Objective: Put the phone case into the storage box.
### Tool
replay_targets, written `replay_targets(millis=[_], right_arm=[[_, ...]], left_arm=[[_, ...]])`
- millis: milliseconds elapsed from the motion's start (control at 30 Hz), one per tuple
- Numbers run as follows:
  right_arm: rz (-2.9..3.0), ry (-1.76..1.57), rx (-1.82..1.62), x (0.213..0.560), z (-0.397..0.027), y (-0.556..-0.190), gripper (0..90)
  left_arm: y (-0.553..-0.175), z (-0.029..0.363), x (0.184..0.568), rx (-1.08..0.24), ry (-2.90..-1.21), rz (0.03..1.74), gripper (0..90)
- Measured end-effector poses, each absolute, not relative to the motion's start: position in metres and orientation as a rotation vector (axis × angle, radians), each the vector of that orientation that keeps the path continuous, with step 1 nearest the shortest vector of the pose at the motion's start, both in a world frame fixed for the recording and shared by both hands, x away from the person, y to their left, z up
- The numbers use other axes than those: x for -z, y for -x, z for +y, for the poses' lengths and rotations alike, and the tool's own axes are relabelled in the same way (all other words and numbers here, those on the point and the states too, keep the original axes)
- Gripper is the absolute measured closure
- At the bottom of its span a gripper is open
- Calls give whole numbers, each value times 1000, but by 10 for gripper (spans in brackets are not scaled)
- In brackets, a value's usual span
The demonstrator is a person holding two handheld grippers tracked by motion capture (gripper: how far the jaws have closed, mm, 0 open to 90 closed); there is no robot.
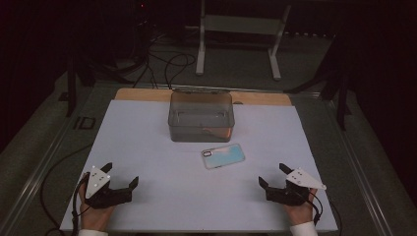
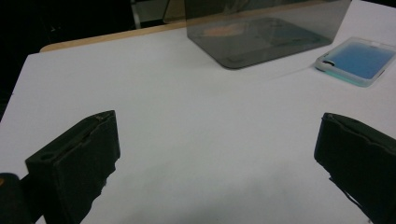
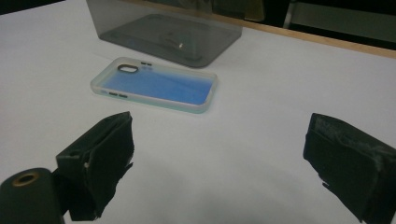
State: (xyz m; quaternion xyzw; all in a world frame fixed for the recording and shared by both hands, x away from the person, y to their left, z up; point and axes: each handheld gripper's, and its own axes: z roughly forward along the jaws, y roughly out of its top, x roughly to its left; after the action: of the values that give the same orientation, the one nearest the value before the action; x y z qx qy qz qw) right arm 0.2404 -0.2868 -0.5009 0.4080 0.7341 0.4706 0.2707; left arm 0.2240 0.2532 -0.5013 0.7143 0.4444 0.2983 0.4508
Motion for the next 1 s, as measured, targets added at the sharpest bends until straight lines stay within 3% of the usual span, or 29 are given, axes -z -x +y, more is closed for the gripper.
replay_targets(millis=[1000], right_arm=[[1959, -1098, -1273, 501, -286, -239, 84]], left_arm=[[-233, 221, 490, -690, -1760, 1067, 6]])
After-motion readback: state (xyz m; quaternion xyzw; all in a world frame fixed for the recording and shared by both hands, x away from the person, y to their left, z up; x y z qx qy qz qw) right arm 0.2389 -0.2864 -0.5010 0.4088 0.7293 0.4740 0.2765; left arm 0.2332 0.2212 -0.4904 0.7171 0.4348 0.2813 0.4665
